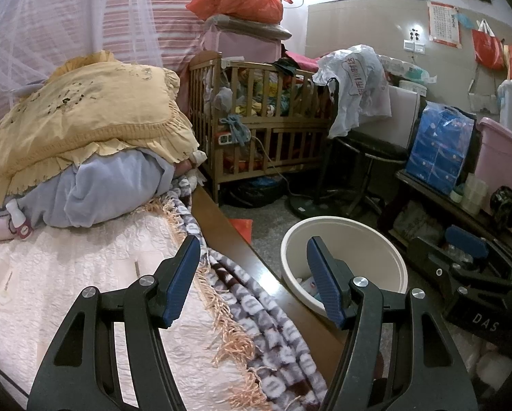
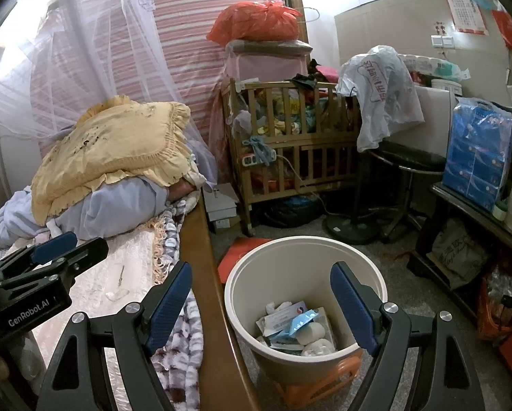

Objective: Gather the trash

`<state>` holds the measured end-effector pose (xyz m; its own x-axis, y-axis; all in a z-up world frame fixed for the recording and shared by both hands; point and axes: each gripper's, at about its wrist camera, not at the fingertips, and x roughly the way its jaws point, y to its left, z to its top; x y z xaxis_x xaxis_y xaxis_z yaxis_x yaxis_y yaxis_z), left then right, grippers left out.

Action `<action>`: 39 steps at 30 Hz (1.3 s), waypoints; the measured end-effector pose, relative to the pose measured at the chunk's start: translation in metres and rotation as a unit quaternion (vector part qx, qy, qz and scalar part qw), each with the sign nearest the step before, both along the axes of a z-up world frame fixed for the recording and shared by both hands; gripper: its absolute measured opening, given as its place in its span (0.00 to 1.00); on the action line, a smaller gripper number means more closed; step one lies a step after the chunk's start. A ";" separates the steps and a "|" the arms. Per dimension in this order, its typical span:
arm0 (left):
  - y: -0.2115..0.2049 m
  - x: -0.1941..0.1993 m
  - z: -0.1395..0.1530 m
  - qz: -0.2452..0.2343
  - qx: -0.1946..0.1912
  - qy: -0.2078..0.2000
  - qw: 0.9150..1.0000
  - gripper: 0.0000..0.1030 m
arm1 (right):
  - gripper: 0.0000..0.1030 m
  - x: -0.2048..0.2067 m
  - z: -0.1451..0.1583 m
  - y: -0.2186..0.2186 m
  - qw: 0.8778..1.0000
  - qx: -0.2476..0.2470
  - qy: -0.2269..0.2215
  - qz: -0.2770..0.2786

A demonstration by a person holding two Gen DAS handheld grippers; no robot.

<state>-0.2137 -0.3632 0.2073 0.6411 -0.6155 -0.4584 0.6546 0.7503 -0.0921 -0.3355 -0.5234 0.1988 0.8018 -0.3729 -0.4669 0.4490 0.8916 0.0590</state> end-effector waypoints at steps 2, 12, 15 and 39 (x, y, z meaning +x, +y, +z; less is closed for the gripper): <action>-0.001 0.000 0.000 0.000 0.000 0.000 1.000 0.62 | 0.79 0.000 0.000 0.000 1.000 0.000 0.000 0.000; -0.001 0.000 0.001 -0.001 0.001 0.000 1.000 0.62 | 0.79 -0.001 0.000 -0.001 1.000 0.000 0.000 0.000; -0.001 0.000 0.001 0.000 0.001 -0.001 1.000 0.62 | 0.79 0.001 0.001 -0.002 1.000 0.001 0.001 0.001; 0.001 0.004 -0.007 -0.015 0.012 0.001 1.000 0.62 | 0.79 -0.001 -0.009 -0.004 1.000 0.003 0.012 0.003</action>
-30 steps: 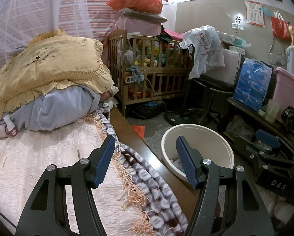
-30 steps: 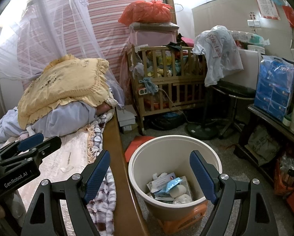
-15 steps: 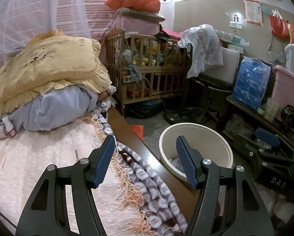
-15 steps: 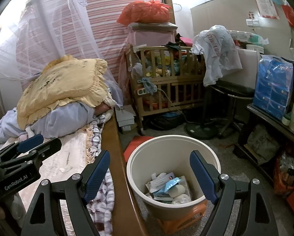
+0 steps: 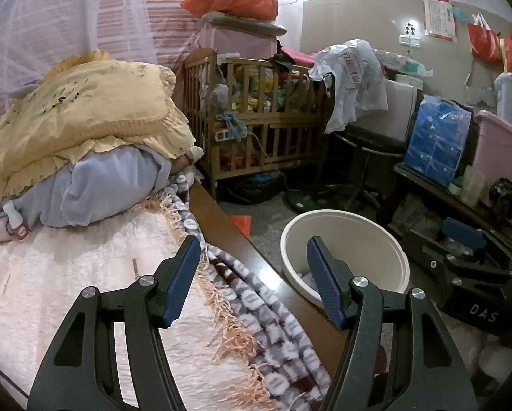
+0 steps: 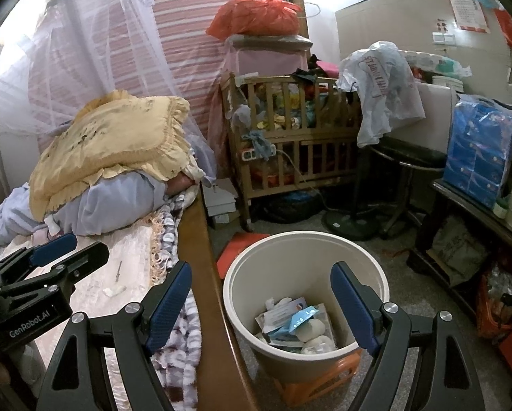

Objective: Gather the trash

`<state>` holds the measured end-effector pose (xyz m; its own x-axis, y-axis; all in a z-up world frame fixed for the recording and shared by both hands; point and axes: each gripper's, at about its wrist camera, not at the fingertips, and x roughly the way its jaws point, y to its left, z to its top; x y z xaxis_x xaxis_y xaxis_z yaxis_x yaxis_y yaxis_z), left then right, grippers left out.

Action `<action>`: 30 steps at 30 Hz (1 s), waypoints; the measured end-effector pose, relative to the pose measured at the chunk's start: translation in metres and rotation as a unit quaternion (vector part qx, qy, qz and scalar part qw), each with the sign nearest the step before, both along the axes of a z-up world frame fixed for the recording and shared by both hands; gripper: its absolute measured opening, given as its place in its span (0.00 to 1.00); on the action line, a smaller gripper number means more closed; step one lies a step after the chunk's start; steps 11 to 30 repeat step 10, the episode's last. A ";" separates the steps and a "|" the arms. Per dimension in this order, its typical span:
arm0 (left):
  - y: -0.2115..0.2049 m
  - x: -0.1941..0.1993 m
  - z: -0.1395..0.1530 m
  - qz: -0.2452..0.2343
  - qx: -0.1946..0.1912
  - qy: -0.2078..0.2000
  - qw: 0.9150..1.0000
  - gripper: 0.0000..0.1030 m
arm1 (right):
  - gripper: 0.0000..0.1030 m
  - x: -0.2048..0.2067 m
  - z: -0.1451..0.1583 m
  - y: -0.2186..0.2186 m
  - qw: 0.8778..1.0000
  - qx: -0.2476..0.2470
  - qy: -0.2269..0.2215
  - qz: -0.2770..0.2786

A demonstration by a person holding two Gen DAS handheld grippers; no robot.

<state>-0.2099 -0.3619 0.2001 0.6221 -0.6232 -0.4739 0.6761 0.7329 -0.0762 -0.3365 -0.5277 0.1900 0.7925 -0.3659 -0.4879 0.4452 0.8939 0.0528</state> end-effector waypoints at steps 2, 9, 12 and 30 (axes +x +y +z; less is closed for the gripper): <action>0.004 0.001 -0.001 -0.002 -0.002 -0.001 1.000 0.62 | 0.79 0.001 0.000 0.003 1.000 -0.001 0.002 0.003; 0.018 0.007 -0.003 0.006 -0.001 -0.002 1.000 0.62 | 0.79 0.015 0.001 0.014 1.000 -0.003 0.009 0.017; 0.021 0.009 -0.002 0.007 -0.001 0.000 1.000 0.62 | 0.79 0.018 0.001 0.016 1.000 -0.004 0.011 0.020; 0.021 0.009 -0.002 0.007 -0.001 0.000 1.000 0.62 | 0.79 0.018 0.001 0.016 1.000 -0.004 0.011 0.020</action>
